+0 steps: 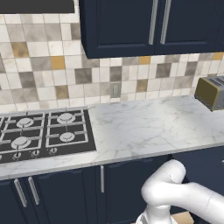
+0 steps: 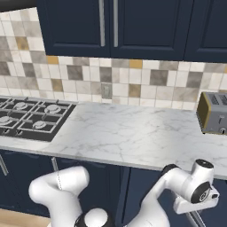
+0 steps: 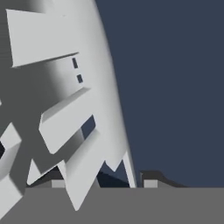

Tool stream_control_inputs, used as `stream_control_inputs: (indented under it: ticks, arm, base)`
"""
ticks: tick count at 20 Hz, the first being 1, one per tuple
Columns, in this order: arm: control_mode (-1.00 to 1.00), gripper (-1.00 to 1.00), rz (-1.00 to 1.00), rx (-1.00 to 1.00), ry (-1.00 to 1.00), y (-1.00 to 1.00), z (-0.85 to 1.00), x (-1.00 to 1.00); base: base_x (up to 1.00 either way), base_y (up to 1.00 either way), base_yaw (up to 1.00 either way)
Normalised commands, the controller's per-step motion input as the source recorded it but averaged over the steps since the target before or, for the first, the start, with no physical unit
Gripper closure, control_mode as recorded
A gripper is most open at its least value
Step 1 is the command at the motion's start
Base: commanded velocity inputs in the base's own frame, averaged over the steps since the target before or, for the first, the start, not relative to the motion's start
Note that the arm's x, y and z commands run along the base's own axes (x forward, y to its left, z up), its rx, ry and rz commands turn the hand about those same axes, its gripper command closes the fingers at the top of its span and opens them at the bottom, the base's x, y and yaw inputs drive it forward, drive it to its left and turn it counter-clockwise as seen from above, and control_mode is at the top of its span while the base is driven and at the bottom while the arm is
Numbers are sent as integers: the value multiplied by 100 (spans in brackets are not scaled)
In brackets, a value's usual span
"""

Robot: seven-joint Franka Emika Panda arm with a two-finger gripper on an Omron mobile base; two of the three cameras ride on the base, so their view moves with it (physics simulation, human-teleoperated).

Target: Take the tongs from the drawer on the right and place them on the dining counter next to the tray containing the hot dog.

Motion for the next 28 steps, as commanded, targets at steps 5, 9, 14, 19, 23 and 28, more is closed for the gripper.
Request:
stream_control_inputs:
  ticks: [5,9,14,19,23,28]
  arm:
    - [-100,100,6,0,0,43,83,-40]
    - [-100,100,1,0,0,58,99,-9]
    - [-100,100,3,0,-5,54,99,24]
    - [-100,100,0,0,-3,68,95,56]
    - [-100,100,1,0,-8,76,72,97]
    - [-100,100,10,0,-16,75,49,98]
  base:
    - [0,0,0]
    - [0,0,0]
    - [0,0,0]
    - [0,0,0]
    - [0,0,0]
    - [0,0,0]
